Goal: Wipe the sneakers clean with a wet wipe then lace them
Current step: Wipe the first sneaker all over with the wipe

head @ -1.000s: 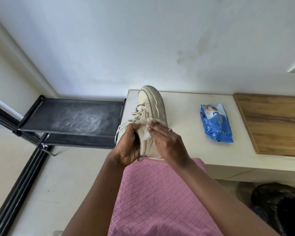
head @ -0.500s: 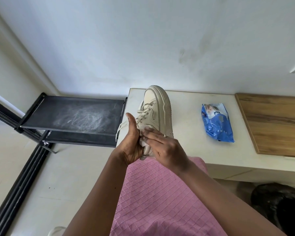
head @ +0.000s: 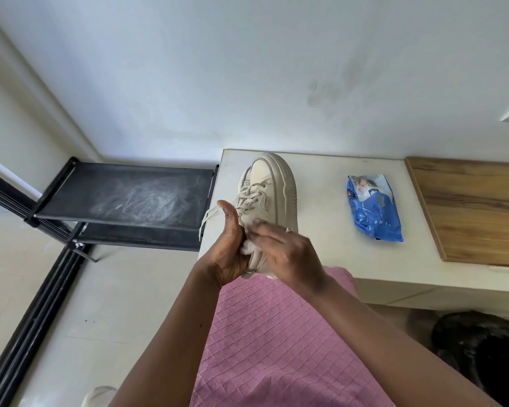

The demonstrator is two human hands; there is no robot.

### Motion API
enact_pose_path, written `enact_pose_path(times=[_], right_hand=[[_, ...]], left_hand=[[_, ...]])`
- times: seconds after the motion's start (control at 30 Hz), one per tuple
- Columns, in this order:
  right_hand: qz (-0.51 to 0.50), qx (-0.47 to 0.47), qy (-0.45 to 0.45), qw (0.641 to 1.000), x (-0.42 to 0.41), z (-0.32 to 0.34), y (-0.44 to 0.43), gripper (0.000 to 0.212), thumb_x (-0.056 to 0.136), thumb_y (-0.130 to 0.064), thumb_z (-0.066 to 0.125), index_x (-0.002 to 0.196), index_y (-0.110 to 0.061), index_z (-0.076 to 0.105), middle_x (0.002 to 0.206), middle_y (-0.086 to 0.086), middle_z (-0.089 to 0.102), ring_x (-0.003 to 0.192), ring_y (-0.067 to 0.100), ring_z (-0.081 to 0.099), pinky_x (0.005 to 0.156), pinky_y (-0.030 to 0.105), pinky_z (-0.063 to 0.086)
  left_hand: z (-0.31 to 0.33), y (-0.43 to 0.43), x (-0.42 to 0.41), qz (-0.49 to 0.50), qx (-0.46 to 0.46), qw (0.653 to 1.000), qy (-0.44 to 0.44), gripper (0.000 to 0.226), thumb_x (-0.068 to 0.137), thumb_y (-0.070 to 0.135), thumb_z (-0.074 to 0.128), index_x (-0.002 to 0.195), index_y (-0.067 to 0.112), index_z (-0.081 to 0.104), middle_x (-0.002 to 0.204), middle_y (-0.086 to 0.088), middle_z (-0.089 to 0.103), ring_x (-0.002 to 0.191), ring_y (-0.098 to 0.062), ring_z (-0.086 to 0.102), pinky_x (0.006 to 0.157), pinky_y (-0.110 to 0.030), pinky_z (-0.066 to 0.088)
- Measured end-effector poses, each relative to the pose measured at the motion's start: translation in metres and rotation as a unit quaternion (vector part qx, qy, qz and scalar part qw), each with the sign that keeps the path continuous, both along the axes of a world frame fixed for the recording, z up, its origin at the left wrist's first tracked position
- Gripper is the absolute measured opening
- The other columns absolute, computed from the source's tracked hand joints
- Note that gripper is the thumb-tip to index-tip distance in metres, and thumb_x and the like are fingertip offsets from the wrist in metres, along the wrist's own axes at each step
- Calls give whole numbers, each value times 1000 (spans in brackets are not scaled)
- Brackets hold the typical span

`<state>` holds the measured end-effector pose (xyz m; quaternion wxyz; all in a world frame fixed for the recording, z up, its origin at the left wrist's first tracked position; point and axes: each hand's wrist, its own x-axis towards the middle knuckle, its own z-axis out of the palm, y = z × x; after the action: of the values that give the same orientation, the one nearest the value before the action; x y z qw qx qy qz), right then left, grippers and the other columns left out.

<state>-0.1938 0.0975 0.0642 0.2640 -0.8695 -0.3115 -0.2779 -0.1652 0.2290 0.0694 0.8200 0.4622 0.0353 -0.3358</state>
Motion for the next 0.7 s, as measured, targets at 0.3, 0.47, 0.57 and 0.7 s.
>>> enact_pose_path(times=[0.3,0.47,0.57,0.7], right_hand=[[-88,-13,45,995,26,4,-9,19,72,15,61,85,3,69,100,14,70,90,26,68,64,34,59],[-57,-14,23,998,12,3,5,21,86,-1,49,89,5,69,103,16,69,102,26,65,91,24,46],[2,-49,6,999,-2,-11,0,25,87,2,50,104,7,67,113,19,65,112,26,60,100,29,43],[36,-98,-23,994,6,-16,-15,29,85,8,54,112,5,63,118,18,62,114,27,59,93,33,51]], left_hand=[[5,-5,-4,3,-27,1000,-1,92,65,79,20,131,20,48,127,-17,59,115,-27,59,100,-39,46],[4,-2,2,0,-31,999,-13,98,57,81,38,124,10,55,82,-13,68,71,-16,66,63,-24,56],[-1,4,5,-1,-36,999,-3,102,58,81,29,118,1,50,76,-14,69,62,-18,69,48,-22,55],[-4,7,6,2,-11,1000,8,104,72,79,7,132,3,45,86,-15,69,58,-17,68,43,-23,55]])
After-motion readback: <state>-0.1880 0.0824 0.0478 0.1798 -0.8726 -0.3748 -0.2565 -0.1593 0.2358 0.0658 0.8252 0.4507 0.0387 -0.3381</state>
